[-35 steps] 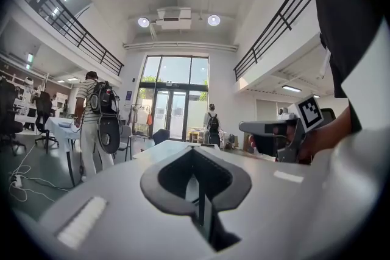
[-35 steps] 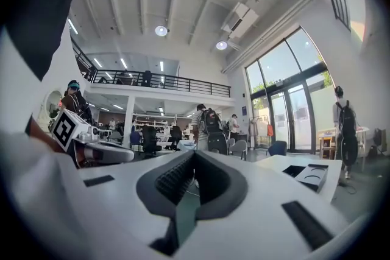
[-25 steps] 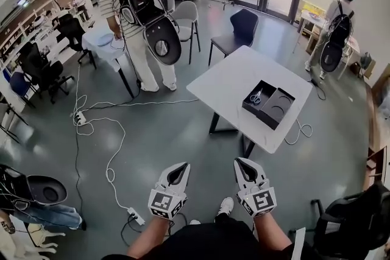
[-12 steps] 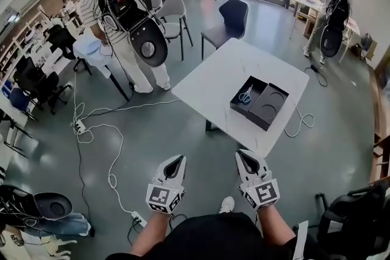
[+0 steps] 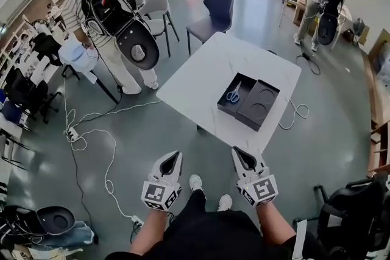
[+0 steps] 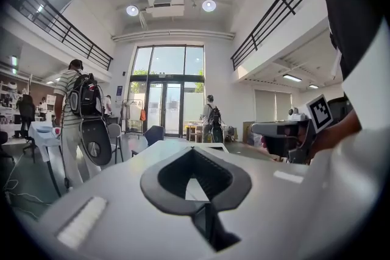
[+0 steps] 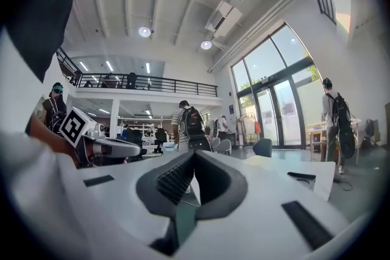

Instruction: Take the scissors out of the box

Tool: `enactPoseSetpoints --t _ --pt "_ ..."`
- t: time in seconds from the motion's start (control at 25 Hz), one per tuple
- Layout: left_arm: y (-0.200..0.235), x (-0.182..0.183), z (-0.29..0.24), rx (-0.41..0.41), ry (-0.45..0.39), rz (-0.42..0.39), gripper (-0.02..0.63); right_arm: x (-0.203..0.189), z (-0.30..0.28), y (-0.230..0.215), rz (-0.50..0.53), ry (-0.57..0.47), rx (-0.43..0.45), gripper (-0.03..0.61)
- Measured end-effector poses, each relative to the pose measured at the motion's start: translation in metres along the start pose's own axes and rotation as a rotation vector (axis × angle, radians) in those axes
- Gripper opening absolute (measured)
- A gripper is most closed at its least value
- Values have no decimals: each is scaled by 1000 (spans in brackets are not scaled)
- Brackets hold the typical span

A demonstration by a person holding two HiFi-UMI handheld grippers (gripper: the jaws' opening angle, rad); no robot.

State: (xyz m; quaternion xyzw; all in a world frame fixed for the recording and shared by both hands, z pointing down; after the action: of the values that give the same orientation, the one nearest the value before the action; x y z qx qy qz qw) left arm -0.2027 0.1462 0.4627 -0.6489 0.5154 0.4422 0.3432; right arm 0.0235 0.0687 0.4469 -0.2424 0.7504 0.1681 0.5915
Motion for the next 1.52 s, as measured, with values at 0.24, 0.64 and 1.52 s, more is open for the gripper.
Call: enactPoseSetpoints --t 0.24,0.64,1.52 --pt "15 1 -48 -85 9 -5 9 1 -32 -19 11 35 -60 9" --pt "81 27 -104 -193 4 -65 9 29 -111 -40 6 14 -167 8" --pt "73 46 -196 -440 48 -110 9 29 -113 -85 -33 61 -363 8"
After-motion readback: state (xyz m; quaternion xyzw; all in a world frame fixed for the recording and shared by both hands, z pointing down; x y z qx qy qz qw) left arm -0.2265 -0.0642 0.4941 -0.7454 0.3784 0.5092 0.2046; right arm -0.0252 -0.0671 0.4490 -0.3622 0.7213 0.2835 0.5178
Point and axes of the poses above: the fingertips, and each gripper's own axes: z backward along the fingers, y to its left, x out of its top, the point moved 6 cm from there along z, backward along the fingers, and after that the axes turned 14 degrees about y, right-handed, at the moved point
